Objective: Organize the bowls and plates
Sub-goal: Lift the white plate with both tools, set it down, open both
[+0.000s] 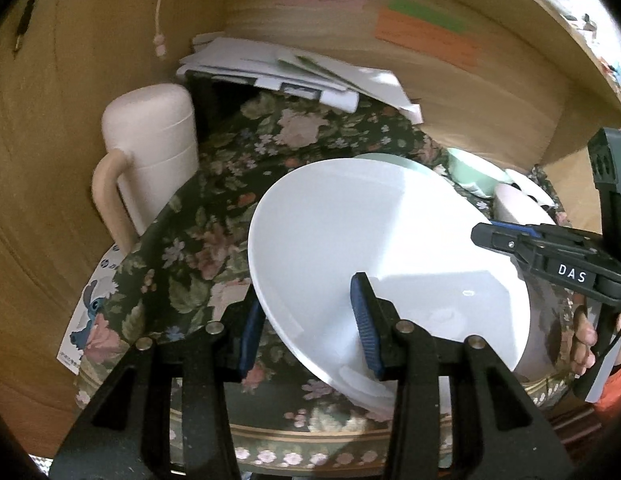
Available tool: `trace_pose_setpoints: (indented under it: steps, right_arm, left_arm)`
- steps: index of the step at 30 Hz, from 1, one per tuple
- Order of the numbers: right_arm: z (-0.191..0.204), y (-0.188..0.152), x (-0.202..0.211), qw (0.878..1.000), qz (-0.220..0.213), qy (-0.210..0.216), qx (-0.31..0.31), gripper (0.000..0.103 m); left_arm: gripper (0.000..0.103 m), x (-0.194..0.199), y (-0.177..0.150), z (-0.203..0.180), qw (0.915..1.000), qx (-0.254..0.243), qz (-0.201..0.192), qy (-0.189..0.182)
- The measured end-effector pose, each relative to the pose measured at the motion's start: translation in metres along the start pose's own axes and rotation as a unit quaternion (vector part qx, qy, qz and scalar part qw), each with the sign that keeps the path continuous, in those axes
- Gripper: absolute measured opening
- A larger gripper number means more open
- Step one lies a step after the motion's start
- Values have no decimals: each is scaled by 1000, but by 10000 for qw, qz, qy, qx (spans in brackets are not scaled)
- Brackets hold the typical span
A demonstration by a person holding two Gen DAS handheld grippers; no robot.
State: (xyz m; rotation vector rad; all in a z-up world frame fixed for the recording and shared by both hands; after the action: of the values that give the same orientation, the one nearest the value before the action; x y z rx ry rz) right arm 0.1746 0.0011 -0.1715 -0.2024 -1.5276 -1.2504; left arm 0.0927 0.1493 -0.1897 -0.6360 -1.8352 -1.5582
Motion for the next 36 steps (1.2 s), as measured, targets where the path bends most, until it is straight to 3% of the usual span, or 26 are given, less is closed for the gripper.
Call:
trace_pose_setpoints:
  steps: [23,36]
  right_arm:
    - [-54,-33,62,9968,-367,-323,-628,20]
    - [-77,-61,70,9947,-301,-315,-928,20]
  left_arm:
    - [42,-1,-3,-75,9978,-432,-37,-500]
    - [43,-13,-17,-104,9964,-604,263,-538]
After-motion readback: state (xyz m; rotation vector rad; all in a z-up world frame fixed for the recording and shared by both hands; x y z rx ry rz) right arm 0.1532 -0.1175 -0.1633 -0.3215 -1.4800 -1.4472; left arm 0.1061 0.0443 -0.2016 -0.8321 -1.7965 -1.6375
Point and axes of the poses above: each gripper's, at about its wrist camera, not at the fingertips, and x roughly against the way its jaws point, z to its left, y to its top, the point moved 7 cm from there along -x, roughly the way its jaws point, and after that the axes turned 3 degrees about z, right-handed, at the moved point
